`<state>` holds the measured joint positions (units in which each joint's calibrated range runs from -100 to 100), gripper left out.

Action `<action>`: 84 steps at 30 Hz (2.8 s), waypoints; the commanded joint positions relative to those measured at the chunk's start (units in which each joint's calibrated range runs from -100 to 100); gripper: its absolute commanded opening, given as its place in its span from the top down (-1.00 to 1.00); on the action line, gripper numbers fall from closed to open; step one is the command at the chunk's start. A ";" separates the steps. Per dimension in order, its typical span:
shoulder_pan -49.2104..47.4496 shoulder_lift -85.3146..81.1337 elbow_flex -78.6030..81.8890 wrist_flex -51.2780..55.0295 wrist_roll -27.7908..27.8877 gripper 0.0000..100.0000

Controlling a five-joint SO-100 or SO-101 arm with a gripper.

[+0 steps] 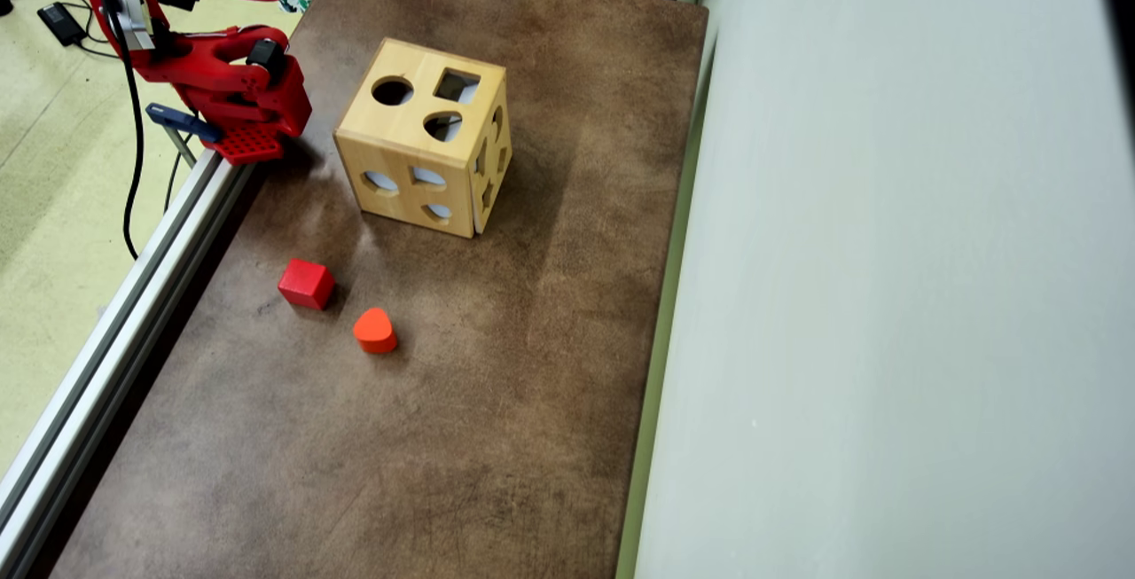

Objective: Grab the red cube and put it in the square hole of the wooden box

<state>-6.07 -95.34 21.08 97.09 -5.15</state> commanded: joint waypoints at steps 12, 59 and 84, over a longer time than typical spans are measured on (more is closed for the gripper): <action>0.35 0.18 0.12 0.17 -0.15 0.95; 43.89 96.66 -21.44 -0.95 33.60 0.95; 48.12 114.66 -19.92 -14.79 43.47 0.94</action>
<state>38.77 20.00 1.40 82.73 36.12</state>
